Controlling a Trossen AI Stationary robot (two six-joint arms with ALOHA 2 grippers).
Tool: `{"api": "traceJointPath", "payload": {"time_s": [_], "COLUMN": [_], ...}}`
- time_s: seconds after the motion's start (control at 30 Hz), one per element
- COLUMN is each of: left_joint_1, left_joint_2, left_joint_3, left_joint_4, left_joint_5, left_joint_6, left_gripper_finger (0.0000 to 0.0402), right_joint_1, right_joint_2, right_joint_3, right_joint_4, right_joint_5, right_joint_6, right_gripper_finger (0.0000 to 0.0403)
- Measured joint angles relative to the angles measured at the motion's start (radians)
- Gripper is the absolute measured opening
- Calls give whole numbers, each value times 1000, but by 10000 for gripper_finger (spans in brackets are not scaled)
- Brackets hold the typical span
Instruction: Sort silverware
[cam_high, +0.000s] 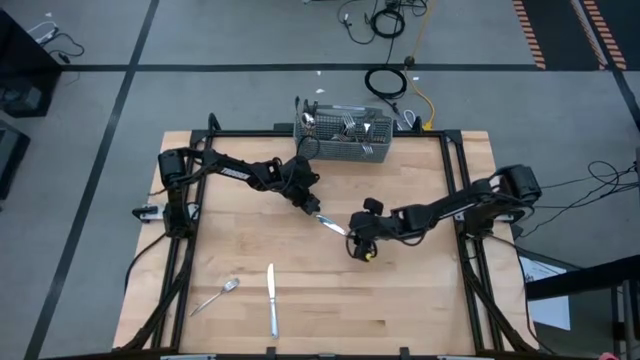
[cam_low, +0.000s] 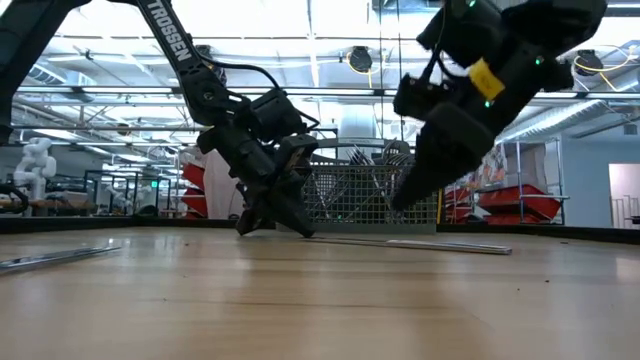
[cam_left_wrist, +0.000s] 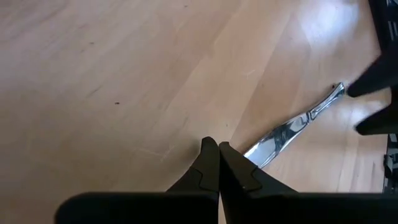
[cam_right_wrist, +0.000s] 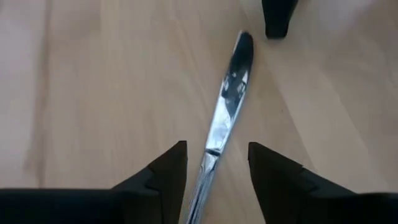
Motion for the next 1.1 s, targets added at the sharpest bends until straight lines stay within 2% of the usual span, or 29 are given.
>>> {"api": "traceJointPath", "payload": {"time_s": [0.3,0.4,0.47,0.57,0.63,0.77,0.9,1.1], "left_joint_1": [0,0,1,2,5,29,67,124], "left_joint_2": [0,0,0,0,0,-12,-32,-71], "left_joint_3": [0,0,0,0,1,1,-2,-1], "left_joint_4": [10,11,12,19,25,14,-3,-41], "left_joint_5": [-7,-8,-8,-12,-15,-12,43,61], "left_joint_6": [-2,-2,-2,-27,-48,-75,-75,-47], "left_gripper_finger": [10,11,11,12,12,12,18,70], "right_joint_1": [21,34,40,39,39,38,38,39], "right_joint_2": [149,198,211,211,207,201,188,152], "right_joint_3": [2,7,13,15,14,16,14,10], "right_joint_4": [37,20,-17,-58,-62,-66,-52,-56], "right_joint_5": [-3,44,68,91,89,101,114,160], "right_joint_6": [78,150,216,240,238,283,291,321], "right_gripper_finger": [163,157,129,45,19,13,10,7]}}
